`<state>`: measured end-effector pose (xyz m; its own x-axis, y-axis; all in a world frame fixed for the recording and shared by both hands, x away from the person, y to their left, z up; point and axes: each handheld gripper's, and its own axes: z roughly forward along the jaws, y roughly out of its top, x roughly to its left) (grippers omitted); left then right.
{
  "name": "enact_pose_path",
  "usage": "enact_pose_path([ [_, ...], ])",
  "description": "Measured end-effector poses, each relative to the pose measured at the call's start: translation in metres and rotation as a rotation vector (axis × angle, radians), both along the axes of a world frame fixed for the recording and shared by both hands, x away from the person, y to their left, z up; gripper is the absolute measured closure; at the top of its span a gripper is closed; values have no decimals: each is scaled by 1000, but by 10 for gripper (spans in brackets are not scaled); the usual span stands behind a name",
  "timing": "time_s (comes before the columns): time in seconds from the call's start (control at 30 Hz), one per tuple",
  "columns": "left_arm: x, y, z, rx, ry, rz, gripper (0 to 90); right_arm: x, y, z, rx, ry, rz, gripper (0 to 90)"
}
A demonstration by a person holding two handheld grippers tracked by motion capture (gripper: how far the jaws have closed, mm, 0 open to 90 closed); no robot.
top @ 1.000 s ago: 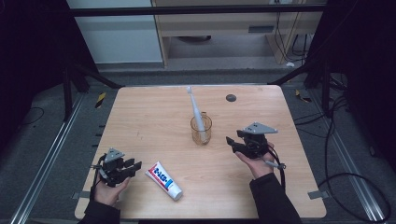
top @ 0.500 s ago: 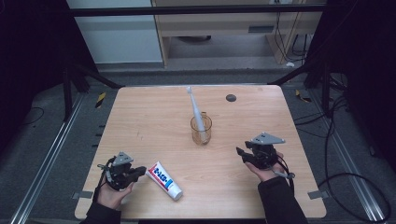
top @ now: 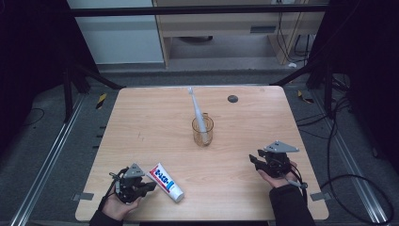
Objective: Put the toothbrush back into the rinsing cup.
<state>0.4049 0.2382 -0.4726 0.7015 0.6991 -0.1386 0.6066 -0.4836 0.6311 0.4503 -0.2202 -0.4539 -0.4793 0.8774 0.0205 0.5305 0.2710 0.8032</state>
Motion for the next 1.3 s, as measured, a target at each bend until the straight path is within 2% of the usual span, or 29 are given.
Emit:
enact_pose_path([
  [0.23,-7,-16,-4,19,23,-84,897,0,1,-2,-6,4,-4,553],
  [0.4,-10,-23,-4,14,22,-112,897,0,-1,-3,-11,4,-8,548],
  [0.53,-10,-26,-5,-1,26,-118,897,-1,-4,-4,-14,6,-14,545],
  [0.9,-9,-36,-6,-8,21,-132,897,-1,-11,-6,-17,9,-34,542],
  [1.3,-6,-55,-5,-8,-23,-149,897,0,-13,-9,-18,23,-42,541],
])
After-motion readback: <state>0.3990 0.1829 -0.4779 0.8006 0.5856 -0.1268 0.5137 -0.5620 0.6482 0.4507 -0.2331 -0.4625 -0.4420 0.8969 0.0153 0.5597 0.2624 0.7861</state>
